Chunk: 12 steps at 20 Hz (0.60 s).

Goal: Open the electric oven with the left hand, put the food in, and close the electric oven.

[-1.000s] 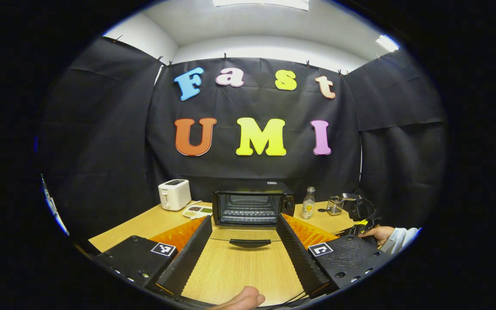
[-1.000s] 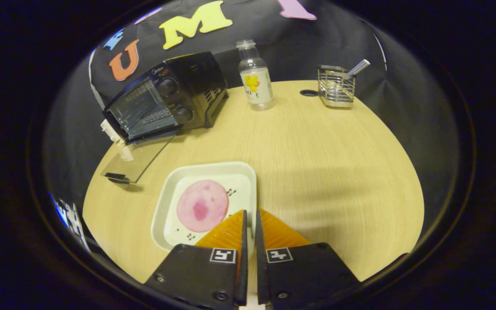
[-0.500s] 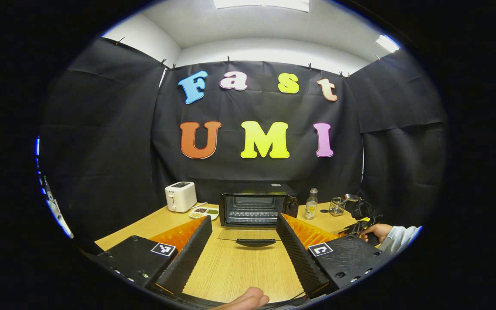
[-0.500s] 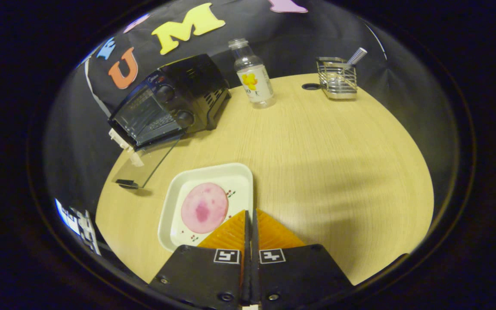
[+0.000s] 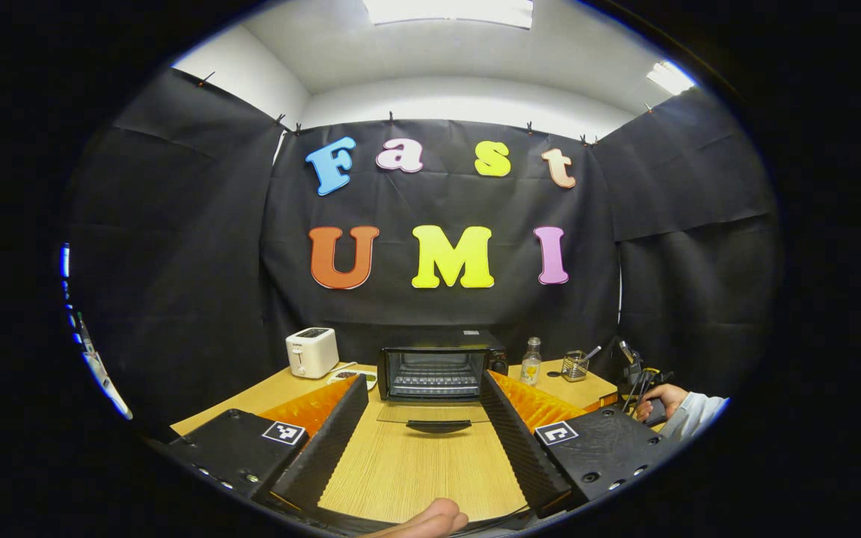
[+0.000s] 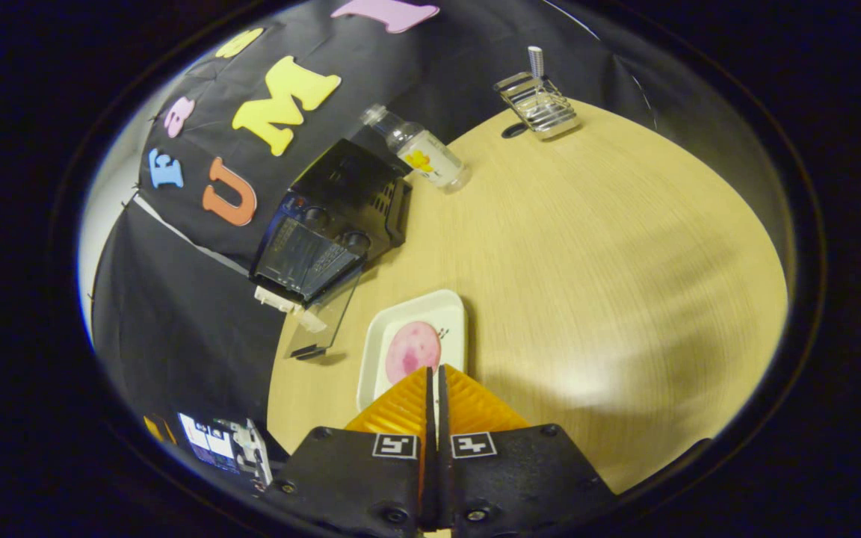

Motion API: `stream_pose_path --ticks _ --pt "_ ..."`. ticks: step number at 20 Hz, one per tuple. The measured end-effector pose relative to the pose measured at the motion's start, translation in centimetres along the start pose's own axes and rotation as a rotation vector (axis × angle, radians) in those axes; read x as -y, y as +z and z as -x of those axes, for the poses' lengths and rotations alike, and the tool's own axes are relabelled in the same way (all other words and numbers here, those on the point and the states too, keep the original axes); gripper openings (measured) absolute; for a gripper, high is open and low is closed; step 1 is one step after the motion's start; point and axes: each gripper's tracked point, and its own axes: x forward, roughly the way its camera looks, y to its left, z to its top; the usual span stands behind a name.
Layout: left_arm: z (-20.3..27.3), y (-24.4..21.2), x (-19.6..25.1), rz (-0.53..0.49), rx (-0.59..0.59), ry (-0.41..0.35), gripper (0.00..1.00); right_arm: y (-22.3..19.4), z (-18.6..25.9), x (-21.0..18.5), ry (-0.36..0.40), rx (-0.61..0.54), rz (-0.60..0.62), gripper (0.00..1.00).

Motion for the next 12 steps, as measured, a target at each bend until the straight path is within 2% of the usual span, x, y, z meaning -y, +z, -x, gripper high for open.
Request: stream_pose_path --ticks 6,12 --pt "-0.8 -2.0 0.4 -0.010 -0.041 -0.009 0.96 0.6 -1.6 2.6 -0.210 0.050 0.207 0.04" --pt "-0.9 -2.7 2.0 -0.035 -0.054 -0.038 0.96 1.0 -3.7 2.5 -0.200 0.052 0.188 0.04"
